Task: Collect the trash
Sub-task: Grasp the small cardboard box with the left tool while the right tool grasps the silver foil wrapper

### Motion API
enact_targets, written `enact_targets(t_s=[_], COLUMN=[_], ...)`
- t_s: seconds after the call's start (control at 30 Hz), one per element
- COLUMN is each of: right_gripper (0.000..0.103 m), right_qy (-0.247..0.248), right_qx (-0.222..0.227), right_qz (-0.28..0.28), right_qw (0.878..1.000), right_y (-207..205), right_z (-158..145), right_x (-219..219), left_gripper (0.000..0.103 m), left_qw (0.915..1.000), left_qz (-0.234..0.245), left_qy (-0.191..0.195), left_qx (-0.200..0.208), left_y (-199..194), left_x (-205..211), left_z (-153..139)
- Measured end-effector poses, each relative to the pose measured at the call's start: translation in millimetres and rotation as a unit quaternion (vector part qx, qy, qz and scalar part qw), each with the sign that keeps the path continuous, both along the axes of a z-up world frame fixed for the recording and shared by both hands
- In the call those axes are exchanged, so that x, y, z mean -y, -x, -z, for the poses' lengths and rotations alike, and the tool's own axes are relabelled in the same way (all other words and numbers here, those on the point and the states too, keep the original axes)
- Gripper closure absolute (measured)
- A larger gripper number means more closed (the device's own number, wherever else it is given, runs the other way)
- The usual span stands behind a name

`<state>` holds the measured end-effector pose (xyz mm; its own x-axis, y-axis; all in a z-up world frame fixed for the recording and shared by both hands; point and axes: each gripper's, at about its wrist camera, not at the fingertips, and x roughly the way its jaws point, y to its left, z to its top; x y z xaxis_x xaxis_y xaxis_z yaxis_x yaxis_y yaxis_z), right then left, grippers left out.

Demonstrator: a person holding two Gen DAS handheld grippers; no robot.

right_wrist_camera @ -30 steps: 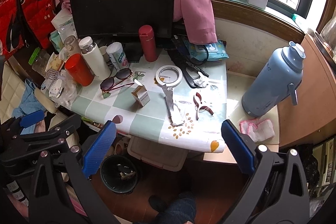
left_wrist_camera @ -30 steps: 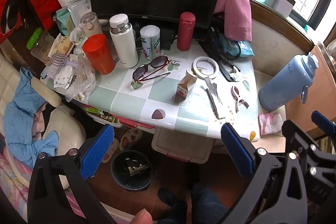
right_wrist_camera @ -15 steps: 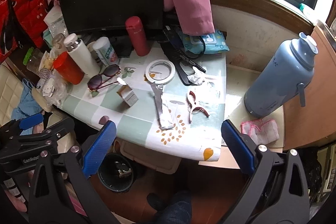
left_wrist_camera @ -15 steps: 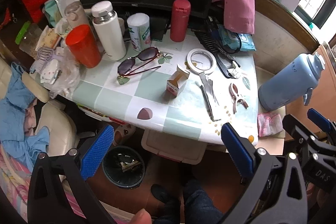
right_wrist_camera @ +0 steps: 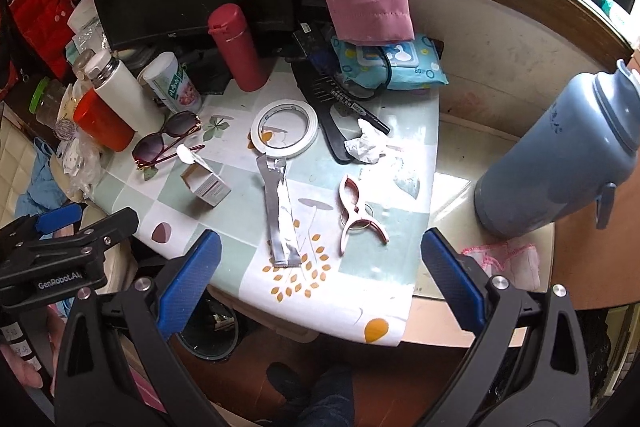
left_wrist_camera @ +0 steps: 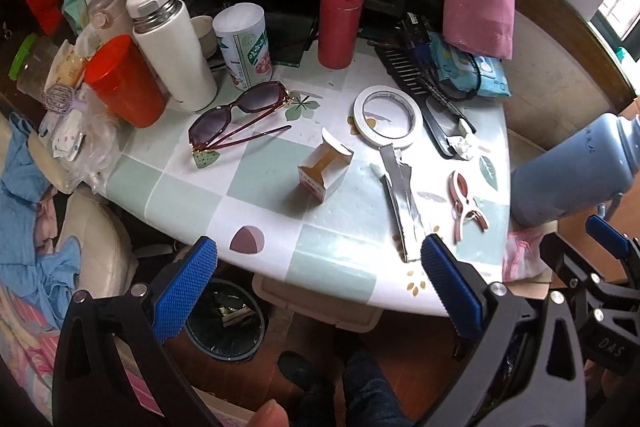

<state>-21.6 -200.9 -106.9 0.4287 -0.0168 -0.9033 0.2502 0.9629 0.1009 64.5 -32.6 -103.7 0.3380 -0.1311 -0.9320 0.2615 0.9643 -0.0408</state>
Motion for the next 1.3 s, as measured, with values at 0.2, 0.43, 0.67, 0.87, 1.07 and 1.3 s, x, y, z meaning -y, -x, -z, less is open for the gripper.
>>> enact_targets(t_s=[0.2,0.43,0.67,0.87,1.07,1.3], right_gripper=[0.004,0.004,0.004,0.004,0.004,0.004], right_qy=[-0.003,-0.004,-0.004,-0.012,-0.023,-0.036], right_qx=[-0.004,-0.005,-0.002,-0.008,-0.027,-0.045], right_qz=[-0.011,-0.015,-0.016,-0.009,-0.01,-0.023], right_qw=[1.0,1.0,1.0,1.0,0.999,0.998], right_y=[-11,-16,-17,-17,-22,-40], right_z=[7,6,4,11,40,78], right_x=[5,10,8,10,11,-1], left_gripper=[0.004,0.004,0.004,0.004,0.004,0.004], left_qw=[0.9999,0.9999,0.9999,0.9998,0.9994,0.9991], left_qz=[-0.009,-0.014,-0.014,-0.015,-0.022,-0.015], left_qy=[-0.004,-0.008,-0.01,-0.011,-0.013,-0.019], left_qx=[-0.004,-0.003,-0.002,-0.007,-0.023,-0.036], left_y=[-11,-14,-12,-13,-22,-48], left_x=[6,11,12,8,0,-1], left_z=[3,2,0,9,36,75])
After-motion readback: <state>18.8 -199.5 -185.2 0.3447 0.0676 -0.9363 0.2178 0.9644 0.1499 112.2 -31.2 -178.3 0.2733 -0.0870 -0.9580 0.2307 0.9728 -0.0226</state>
